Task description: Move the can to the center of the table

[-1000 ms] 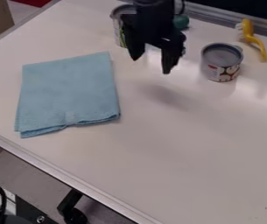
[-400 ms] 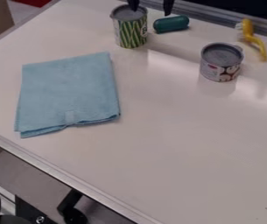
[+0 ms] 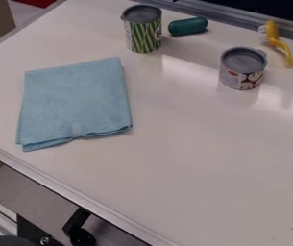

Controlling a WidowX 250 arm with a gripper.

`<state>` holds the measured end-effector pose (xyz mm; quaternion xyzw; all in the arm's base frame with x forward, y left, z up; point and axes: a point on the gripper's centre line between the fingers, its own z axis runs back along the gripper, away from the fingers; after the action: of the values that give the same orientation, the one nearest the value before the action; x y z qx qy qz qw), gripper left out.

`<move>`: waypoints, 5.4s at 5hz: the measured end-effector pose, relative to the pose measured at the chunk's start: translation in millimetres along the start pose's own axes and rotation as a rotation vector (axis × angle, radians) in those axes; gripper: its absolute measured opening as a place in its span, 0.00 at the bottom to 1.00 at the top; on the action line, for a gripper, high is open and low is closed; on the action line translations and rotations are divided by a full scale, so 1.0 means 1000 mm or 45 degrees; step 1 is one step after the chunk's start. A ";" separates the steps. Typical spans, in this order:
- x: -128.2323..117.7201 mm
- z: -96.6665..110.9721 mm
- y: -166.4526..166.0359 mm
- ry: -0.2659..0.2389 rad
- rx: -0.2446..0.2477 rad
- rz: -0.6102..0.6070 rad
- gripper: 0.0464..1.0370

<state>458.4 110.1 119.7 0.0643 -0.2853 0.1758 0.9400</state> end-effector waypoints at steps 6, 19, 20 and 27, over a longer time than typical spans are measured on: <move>0.011 -0.042 0.040 0.077 0.260 0.146 0.96; -0.147 0.019 -0.042 0.365 0.052 0.366 0.96; -0.163 0.028 -0.051 0.385 0.047 0.331 0.96; -0.173 0.057 -0.069 0.316 -0.090 0.196 0.96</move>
<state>320.1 -17.7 68.9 -0.0132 -0.1768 0.2437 0.9535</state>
